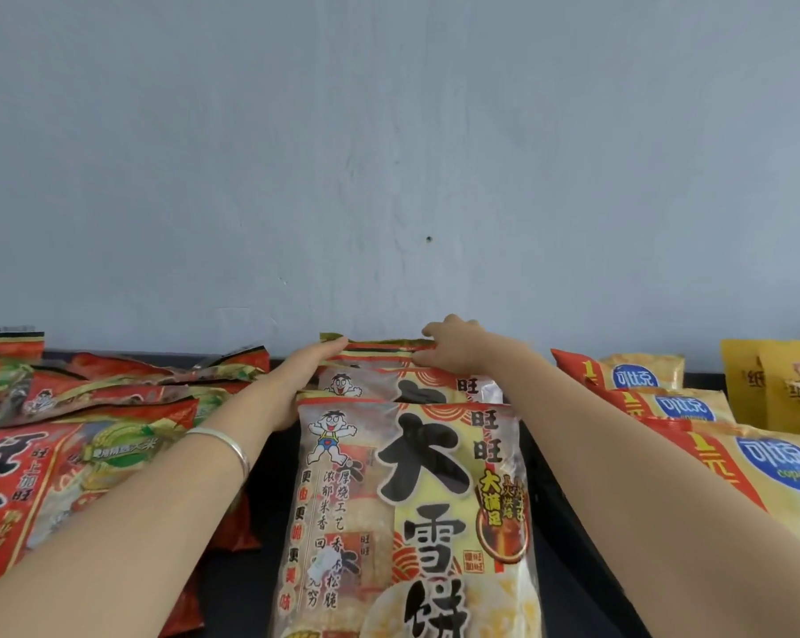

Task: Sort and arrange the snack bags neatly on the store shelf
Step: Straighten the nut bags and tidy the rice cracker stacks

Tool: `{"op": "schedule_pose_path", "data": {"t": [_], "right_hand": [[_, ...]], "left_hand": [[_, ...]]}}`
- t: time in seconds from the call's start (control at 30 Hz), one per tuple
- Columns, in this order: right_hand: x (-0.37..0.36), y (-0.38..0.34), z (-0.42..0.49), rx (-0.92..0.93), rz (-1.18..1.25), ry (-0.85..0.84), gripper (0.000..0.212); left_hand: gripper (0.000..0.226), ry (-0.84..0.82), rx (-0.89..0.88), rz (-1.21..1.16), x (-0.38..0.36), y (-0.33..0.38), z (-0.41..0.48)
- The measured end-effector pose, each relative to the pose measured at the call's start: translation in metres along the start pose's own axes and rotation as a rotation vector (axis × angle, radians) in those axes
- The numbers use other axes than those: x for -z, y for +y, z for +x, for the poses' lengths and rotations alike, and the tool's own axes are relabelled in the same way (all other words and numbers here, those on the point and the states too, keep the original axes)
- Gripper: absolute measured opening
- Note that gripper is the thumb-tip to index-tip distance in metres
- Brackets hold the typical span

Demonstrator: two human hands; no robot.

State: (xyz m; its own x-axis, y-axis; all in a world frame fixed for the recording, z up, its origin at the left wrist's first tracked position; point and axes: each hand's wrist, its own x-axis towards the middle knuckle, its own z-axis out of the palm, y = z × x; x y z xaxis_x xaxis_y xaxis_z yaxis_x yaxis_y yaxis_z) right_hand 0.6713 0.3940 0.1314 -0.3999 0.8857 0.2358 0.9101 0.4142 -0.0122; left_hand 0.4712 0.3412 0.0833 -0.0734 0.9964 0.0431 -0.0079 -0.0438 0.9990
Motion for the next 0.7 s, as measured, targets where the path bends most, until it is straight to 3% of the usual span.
{"op": "schedule_pose_path", "data": {"t": [0.3, 0.43, 0.57, 0.7], "right_hand": [[0.0, 0.015, -0.012, -0.031, -0.025, 0.025, 0.053], [0.002, 0.012, -0.021, 0.005, 0.072, 0.067, 0.052], [0.008, 0.001, -0.038, 0.06, 0.15, 0.137, 0.045], [0.005, -0.021, -0.062, 0.125, 0.158, 0.191, 0.037]], "left_hand": [[0.024, -0.026, -0.011, -0.027, -0.013, 0.0, 0.0], [0.028, 0.059, -0.017, -0.137, -0.007, -0.007, -0.011], [0.047, 0.101, -0.03, -0.163, 0.0, -0.024, -0.021], [0.044, 0.125, -0.083, -0.193, -0.006, -0.037, -0.045]]}}
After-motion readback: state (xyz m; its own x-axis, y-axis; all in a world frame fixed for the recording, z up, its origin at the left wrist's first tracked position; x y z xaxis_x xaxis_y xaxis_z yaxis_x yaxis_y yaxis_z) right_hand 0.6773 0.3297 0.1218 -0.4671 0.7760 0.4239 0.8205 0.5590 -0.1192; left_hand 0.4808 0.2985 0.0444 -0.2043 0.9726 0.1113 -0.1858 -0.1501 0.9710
